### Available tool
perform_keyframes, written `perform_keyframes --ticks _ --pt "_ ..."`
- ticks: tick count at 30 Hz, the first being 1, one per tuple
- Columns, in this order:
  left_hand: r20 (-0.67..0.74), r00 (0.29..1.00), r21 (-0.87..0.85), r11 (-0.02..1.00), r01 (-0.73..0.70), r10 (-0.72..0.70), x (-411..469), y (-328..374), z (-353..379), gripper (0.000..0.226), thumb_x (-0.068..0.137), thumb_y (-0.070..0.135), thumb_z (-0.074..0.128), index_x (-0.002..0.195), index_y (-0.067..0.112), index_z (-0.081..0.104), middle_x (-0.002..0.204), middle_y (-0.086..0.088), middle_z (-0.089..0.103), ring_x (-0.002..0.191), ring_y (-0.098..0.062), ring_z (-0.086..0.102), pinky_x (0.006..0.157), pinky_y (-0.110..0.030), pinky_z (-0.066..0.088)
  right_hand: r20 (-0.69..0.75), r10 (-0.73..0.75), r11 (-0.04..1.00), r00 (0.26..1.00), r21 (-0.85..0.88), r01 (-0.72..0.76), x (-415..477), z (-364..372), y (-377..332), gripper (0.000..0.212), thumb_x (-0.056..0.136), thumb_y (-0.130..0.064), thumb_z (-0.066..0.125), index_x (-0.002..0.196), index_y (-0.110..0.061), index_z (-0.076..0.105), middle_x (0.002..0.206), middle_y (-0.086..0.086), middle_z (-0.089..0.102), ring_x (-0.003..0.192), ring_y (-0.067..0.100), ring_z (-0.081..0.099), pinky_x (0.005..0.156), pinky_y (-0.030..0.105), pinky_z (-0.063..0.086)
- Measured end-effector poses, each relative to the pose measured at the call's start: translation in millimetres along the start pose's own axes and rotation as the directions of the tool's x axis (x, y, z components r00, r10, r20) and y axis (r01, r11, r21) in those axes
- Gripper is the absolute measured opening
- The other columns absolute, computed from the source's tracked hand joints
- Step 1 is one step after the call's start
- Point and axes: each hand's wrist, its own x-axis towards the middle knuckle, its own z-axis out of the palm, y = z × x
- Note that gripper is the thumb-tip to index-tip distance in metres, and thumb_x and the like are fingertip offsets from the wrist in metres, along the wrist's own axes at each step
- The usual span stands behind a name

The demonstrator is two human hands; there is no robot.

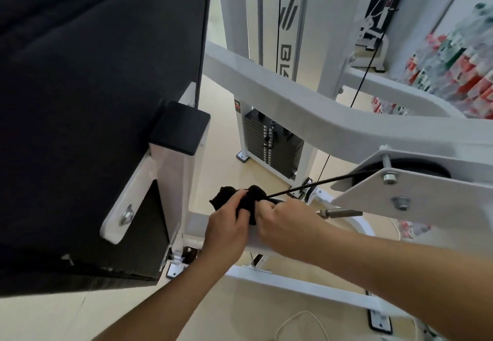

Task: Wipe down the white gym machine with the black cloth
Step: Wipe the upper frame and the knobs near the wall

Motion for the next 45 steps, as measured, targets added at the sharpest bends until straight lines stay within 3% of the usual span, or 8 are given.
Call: perform_keyframes --ticks 6,12,18,24,28,31,36,45 --pt "0.371 0.901 -0.103 0.954 0.282 -0.226 60 36 1 0.034 0.071 0.040 0.047 0.077 0.017 0.071 0.090 -0.002 0.072 0.088 -0.022 0.065 0.083 -0.034 0.050 0.282 0.144 0.954 0.949 0.217 -0.209 -11 -17 -5 0.027 0.098 -0.022 0.044 0.122 -0.011 0.051 0.094 0.006 0.051 0.065 0.024 0.041 0.049 0.030 0.027" --pt "0.747 0.638 0.405 0.889 -0.215 -0.186 100 79 35 0.011 0.086 0.028 0.052 0.090 0.020 0.059 0.107 -0.009 0.065 0.088 -0.019 0.051 0.095 -0.039 0.044 0.473 0.204 0.890 0.857 0.276 -0.364 -44 -28 16 0.017 0.095 -0.025 0.045 0.093 -0.012 0.057 0.087 0.007 0.055 0.074 0.030 0.053 0.058 0.029 0.043" --pt "0.717 0.680 0.377 0.906 -0.192 -0.154 100 75 28 0.029 0.089 0.033 0.061 0.061 0.027 0.066 0.072 0.006 0.060 0.072 -0.013 0.053 0.074 -0.028 0.042 0.433 0.305 0.852 0.848 0.274 -0.446 -63 -19 27 0.025 0.093 -0.024 0.047 0.108 -0.015 0.064 0.103 0.008 0.066 0.089 0.029 0.063 0.073 0.035 0.054" --pt "0.781 0.599 0.358 0.913 -0.194 -0.179 84 66 5 0.035 0.103 0.032 0.037 0.088 0.014 0.062 0.090 -0.003 0.062 0.078 -0.012 0.052 0.077 -0.029 0.043 0.182 0.180 0.939 0.967 0.261 -0.224 -63 -43 14 0.008 0.087 -0.015 0.058 0.094 -0.018 0.060 0.088 0.003 0.057 0.069 0.024 0.058 0.055 0.036 0.052" --pt "0.761 0.628 0.344 0.922 -0.178 -0.163 86 86 11 0.025 0.100 0.017 0.048 0.075 0.018 0.055 0.073 0.005 0.053 0.065 -0.007 0.048 0.059 -0.020 0.042 -0.108 0.284 0.958 0.953 0.006 -0.285 -41 -72 22 0.016 0.078 -0.018 0.059 0.092 -0.017 0.066 0.096 0.006 0.061 0.083 0.024 0.057 0.070 0.037 0.047" --pt "0.741 0.639 0.331 0.940 -0.079 -0.207 82 81 10 0.026 0.101 0.028 0.044 0.080 0.020 0.055 0.089 -0.001 0.059 0.078 -0.012 0.050 0.076 -0.027 0.042 0.283 0.436 0.900 0.855 -0.130 -0.416 -23 -97 37 0.021 0.095 -0.021 0.044 0.111 -0.018 0.058 0.110 0.007 0.056 0.105 0.026 0.053 0.087 0.038 0.036" --pt "0.449 0.885 0.165 0.985 0.058 -0.127 64 44 5 0.030 0.094 0.027 0.046 0.067 0.013 0.048 0.069 -0.004 0.050 0.065 -0.017 0.045 0.061 -0.031 0.032 0.534 0.437 0.897 0.723 -0.207 -0.389 -18 -100 46 0.029 0.093 -0.010 0.047 0.068 -0.017 0.035 0.069 -0.002 0.038 0.062 0.014 0.035 0.072 0.031 0.032" --pt "0.074 0.989 0.063 0.990 0.125 -0.129 35 5 -18 0.018 0.092 0.017 0.052 0.098 0.022 0.069 0.080 0.008 0.061 0.080 -0.015 0.056 0.061 -0.023 0.038 0.047 0.182 0.965 0.982 0.183 -0.188 -26 -52 27 0.021 0.089 -0.019 0.055 0.109 -0.019 0.062 0.106 0.002 0.057 0.099 0.024 0.056 0.071 0.035 0.047"
